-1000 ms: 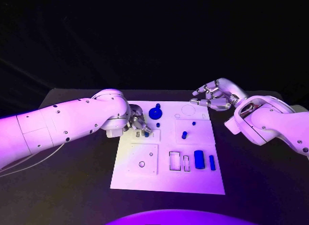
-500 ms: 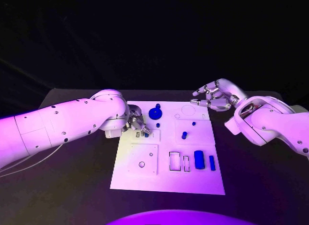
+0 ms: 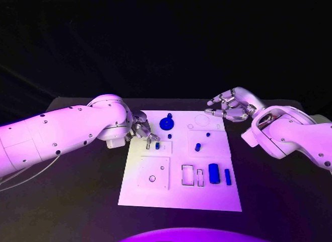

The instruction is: Assemble the parts on the task board

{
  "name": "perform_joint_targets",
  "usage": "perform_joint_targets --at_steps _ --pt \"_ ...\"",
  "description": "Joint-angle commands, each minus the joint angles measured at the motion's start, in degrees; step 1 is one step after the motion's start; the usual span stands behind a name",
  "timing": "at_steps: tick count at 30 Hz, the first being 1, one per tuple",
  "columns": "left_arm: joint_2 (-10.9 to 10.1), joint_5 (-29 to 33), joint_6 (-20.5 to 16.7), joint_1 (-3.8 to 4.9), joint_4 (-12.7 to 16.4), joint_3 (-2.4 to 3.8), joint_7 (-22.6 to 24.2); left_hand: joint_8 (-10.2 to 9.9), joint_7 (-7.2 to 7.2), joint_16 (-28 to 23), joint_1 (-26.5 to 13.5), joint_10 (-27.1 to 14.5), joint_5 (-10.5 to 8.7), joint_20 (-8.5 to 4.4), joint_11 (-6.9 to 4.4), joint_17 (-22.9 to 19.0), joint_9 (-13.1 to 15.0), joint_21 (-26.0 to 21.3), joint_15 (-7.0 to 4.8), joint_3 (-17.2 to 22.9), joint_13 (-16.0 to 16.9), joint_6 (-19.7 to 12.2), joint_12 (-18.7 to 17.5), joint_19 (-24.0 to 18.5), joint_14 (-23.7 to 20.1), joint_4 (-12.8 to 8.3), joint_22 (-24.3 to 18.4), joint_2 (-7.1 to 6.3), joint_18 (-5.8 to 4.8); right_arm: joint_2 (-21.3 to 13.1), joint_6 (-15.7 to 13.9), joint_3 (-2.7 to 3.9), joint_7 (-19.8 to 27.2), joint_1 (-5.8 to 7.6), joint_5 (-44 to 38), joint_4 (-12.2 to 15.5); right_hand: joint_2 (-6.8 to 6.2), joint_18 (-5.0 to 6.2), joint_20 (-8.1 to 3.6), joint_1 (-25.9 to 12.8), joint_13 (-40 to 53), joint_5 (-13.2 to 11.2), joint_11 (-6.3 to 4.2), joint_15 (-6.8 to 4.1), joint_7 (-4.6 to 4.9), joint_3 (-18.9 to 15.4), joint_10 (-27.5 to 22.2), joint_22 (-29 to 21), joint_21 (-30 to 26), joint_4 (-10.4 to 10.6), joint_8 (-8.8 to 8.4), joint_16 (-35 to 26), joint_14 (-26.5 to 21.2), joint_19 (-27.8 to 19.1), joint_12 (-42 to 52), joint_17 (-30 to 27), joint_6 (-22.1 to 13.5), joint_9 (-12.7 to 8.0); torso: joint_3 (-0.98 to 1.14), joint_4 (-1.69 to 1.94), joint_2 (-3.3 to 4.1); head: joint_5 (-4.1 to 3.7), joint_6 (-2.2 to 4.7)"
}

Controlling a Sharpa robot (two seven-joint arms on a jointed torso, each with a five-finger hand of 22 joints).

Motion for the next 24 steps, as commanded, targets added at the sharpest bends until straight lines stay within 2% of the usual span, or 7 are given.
perform_joint_targets --at_steps 1,5,7,8,11,16,24 --pt "-1.23 0.85 -2.66 0.85 0.8 0.51 0.28 -0.59 0.41 -0.32 0.69 -0.92 0.18 -0.13 0.05 12.69 -0.06 -0.26 -0.05 -1.22 -0.91 -0.57 -0.87 -0.28 5.47 0.46 -0.67 -0.06 -0.74 -0.02 0.24 0.01 0.37 -0.11 -0.21 -0.2 0.56 0.58 -0.02 -0.2 -0.03 0.16 -0.06 -0.22 -0.38 -0.46 -0.13 -0.08 -0.25 0.05 0.22 -0.4 1.75 -0.24 -0.27 -0.1 -0.1 -0.08 0.07 0.0 0.0 0.1 0.39" --pt "-2.18 0.95 -3.54 1.64 0.17 0.88 0.4 -2.6 1.21 -0.38 3.06 -2.24 0.41 0.2 0.71 12.6 -1.2 -1.26 0.45 -1.86 -2.59 -2.39 -2.33 -1.03 5.44 0.26 -2.36 0.39 -0.43 0.0 0.24 0.01 0.35 -0.16 -0.19 -0.37 0.56 0.58 -0.02 -0.2 -0.03 0.16 -0.06 -0.22 -0.38 -0.46 -0.13 -0.08 -0.25 0.05 0.22 -0.4 1.75 -0.24 -0.27 -0.1 -0.1 -0.08 -0.01 0.06 0.09 0.12 0.47" --pt "-2.32 0.26 -3.58 2.08 -1.11 1.0 0.46 -4.34 1.78 -0.38 4.77 -2.66 0.5 0.52 1.17 12.59 -2.45 -1.54 0.84 -1.55 -2.99 -2.93 -2.7 -1.24 5.43 0.42 -2.75 0.72 -0.37 0.01 0.28 0.01 0.32 -0.18 -0.19 -0.42 0.56 0.58 -0.02 -0.2 -0.03 0.16 -0.06 -0.22 -0.38 -0.46 -0.13 -0.08 -0.25 0.05 0.22 -0.4 1.75 -0.24 -0.27 -0.1 -0.1 -0.08 0.0 0.09 0.09 0.22 0.4" --pt "-2.28 -0.05 -3.45 2.28 -1.96 1.03 0.47 -5.32 2.07 -0.38 5.27 -2.81 0.5 0.77 1.43 12.59 -3.23 -1.64 1.09 -1.77 -3.16 -2.86 -2.84 -1.29 5.43 0.7 -2.86 0.51 -0.36 0.02 0.29 0.01 0.31 -0.19 -0.19 -0.43 0.56 0.58 -0.02 -0.2 -0.03 0.16 -0.06 -0.22 -0.38 -0.46 -0.13 -0.08 -0.25 0.05 0.22 -0.4 1.75 -0.24 -0.27 -0.1 -0.1 -0.08 0.02 0.06 0.07 0.41 0.43" --pt "-1.9 -0.71 -3.11 2.67 -4.35 1.09 0.51 -6.53 2.38 -0.39 5.5 -3.08 0.36 1.04 1.72 12.58 -4.21 -1.72 1.35 -2.9 -3.56 -2.43 -3.15 -1.32 5.43 0.89 -2.94 -0.12 -0.32 0.09 0.33 0.01 0.29 -0.22 -0.18 -0.47 0.56 0.58 -0.02 -0.2 -0.03 0.16 -0.06 -0.22 -0.38 -0.46 -0.13 -0.08 -0.25 0.05 0.22 -0.4 1.75 -0.24 -0.27 -0.1 -0.1 -0.08 0.05 0.0 0.07 0.74 0.46" --pt "-0.71 -1.58 -2.77 2.94 -7.84 1.12 0.64 -7.53 2.54 -0.38 5.62 -3.59 0.31 1.21 1.89 12.6 -5.05 -1.77 1.5 -4.09 -4.43 -1.98 -3.86 -1.33 5.43 0.97 -2.97 -0.26 -0.3 0.2 0.38 0.01 0.3 -0.36 -0.15 -0.52 0.56 0.58 -0.02 -0.2 -0.03 0.16 -0.06 -0.22 -0.38 -0.46 -0.13 -0.08 -0.25 0.05 0.22 -0.4 1.75 -0.24 -0.27 -0.1 -0.1 -0.08 -0.05 0.02 0.13 1.05 0.59" --pt "1.75 -2.04 -2.18 3.0 -11.34 0.96 0.95 -8.16 2.62 -0.4 5.5 -3.75 0.33 1.29 1.96 12.56 -5.63 -1.84 1.59 -4.94 -4.74 -1.6 -4.1 -1.37 5.42 1.04 -3.05 -0.13 -0.27 0.32 0.44 0.01 0.29 -0.47 -0.13 -0.58 0.56 0.58 -0.02 -0.2 -0.03 0.16 -0.06 -0.22 -0.38 -0.46 -0.13 -0.08 -0.25 0.05 0.22 -0.4 1.75 -0.24 -0.27 -0.1 -0.1 -0.08 0.02 -0.02 0.13 1.31 0.59"
